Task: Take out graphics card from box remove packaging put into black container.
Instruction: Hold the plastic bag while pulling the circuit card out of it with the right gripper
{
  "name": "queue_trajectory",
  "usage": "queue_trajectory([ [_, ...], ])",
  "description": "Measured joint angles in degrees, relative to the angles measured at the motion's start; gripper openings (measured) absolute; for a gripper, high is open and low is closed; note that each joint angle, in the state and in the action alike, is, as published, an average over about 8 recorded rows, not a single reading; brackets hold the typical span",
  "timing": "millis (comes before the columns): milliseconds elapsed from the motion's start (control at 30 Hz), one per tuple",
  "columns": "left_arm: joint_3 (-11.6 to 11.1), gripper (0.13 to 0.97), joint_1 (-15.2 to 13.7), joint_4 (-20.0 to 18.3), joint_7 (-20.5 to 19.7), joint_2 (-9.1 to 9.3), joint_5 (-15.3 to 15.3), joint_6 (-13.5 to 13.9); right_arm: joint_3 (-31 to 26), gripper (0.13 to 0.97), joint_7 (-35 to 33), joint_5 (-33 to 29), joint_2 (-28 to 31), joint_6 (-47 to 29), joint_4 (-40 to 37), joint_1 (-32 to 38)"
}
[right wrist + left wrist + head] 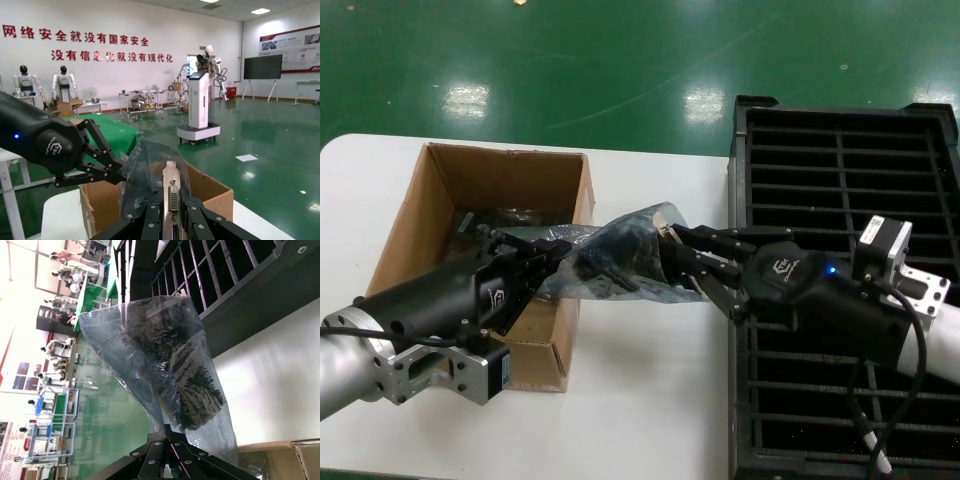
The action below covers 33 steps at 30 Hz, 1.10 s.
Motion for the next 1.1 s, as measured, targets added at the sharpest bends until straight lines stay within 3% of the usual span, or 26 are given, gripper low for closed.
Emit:
queue_trajectory([
  [1100, 0.0, 0.139, 0.0, 0.0, 0.0, 0.0, 0.0, 0.0, 3.6, 0.187, 0.0, 4.5, 0.8, 1.9, 2.5, -6.5],
])
